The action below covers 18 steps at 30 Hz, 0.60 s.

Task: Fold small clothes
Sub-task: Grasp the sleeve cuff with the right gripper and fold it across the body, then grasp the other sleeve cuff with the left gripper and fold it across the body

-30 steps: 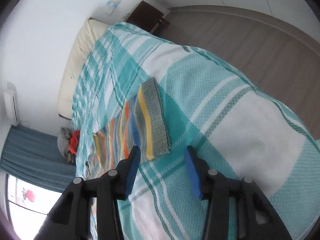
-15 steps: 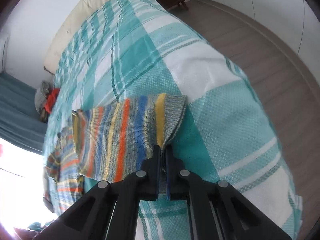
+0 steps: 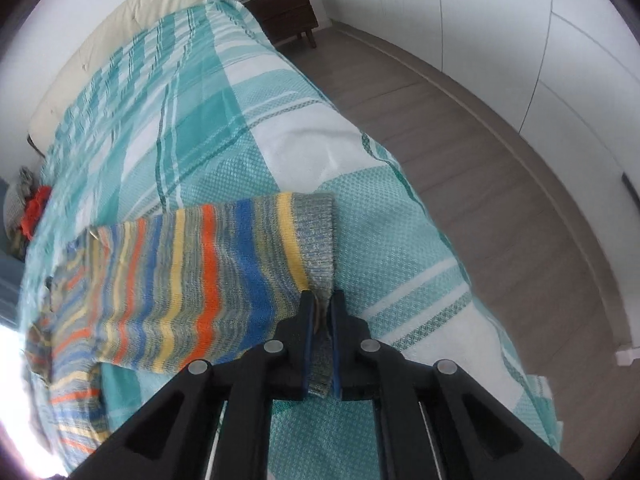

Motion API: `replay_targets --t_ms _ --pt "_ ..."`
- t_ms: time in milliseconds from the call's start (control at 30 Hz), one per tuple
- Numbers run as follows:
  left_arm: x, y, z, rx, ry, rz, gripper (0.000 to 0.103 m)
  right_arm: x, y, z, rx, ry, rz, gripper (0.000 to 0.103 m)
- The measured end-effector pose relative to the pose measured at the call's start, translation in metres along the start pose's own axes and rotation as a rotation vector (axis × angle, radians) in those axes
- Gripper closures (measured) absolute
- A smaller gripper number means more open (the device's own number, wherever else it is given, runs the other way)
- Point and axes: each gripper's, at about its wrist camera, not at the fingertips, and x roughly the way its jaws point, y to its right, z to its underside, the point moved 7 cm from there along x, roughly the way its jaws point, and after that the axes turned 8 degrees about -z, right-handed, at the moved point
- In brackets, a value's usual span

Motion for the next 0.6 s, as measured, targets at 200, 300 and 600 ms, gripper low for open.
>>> replay_targets --t_ms 200,300,600 --pt "0.0 0.003 0.0 0.002 0.008 -0.012 0.0 -0.028 -0.002 0.006 0.106 0.001 -0.178 0.077" --pt "0.0 0.002 0.0 0.0 0.016 -0.012 0.0 -0.038 -0.033 0.011 -0.098 0.045 -0.124 0.077" --pt "-0.049 -0.022 -0.025 0.074 0.053 -0.001 0.002 -0.031 -0.012 0.049 -0.11 0.031 0.041 0.07"
